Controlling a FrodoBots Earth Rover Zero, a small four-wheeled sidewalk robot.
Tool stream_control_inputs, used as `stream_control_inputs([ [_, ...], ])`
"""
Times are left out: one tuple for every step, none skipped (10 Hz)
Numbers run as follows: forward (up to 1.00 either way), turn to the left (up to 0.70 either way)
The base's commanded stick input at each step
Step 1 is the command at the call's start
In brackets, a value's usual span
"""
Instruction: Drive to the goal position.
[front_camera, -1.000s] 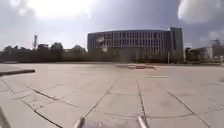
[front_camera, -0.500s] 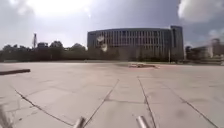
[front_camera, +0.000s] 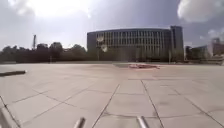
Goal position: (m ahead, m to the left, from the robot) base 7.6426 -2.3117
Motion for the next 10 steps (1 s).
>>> stream_control_inputs([
  [0.7,0.05],
  [0.7,0.05],
  [0.7,0.05],
  [0.7,0.05],
  [0.7,0.05],
  [0.7,0.05],
  [0.7,0.05],
  [0.7,0.05],
  [0.7,0.05],
  [0.7,0.05],
])
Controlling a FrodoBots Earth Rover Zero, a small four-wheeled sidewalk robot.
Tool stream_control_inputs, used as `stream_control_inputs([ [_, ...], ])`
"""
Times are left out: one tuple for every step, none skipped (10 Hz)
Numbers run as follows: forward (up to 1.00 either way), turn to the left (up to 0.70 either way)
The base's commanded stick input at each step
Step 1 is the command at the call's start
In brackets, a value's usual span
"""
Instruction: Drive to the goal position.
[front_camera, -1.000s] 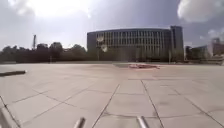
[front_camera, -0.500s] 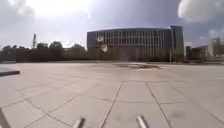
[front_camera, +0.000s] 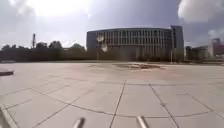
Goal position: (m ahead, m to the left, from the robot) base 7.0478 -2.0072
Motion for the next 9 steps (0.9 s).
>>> stream_control_inputs([
  [0.7,0.05],
  [0.7,0.05],
  [0.7,0.05],
  [0.7,0.05],
  [0.7,0.05],
  [0.7,0.05],
  [0.7,0.05],
  [0.7,0.05],
  [0.7,0.05],
])
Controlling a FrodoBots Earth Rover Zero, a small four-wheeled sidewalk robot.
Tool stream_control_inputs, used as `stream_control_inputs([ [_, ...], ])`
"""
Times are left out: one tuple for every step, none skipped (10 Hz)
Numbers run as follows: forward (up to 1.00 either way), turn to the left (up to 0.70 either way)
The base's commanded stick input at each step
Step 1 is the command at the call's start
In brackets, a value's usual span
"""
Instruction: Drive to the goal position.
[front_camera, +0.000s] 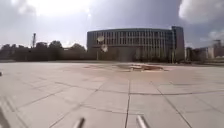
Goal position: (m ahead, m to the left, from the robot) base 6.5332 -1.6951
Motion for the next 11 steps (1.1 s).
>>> stream_control_inputs([
  [0.7,0.05],
  [0.7,0.05],
  [0.7,0.05],
  [0.7,0.05],
  [0.7,0.05],
  [0.7,0.05],
  [0.7,0.05],
  [0.7,0.05],
  [0.7,0.05],
  [0.7,0.05],
  [0.7,0.05],
])
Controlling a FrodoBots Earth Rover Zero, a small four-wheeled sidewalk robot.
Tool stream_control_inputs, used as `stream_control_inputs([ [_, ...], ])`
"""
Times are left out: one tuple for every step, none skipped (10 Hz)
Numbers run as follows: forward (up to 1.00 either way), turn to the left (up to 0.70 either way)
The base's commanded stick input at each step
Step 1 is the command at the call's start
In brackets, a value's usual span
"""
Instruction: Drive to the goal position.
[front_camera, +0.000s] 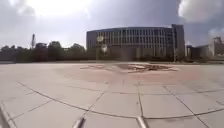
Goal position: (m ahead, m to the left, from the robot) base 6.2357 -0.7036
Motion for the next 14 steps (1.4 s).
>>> stream_control_inputs([
  [0.7,0.05],
  [0.7,0.05],
  [0.7,0.05],
  [0.7,0.05],
  [0.7,0.05],
  [0.7,0.05],
  [0.7,0.05],
  [0.7,0.05],
  [0.7,0.05],
  [0.7,0.05],
  [0.7,0.05],
  [0.7,0.05],
  [0.7,0.05],
  [0.7,0.05],
])
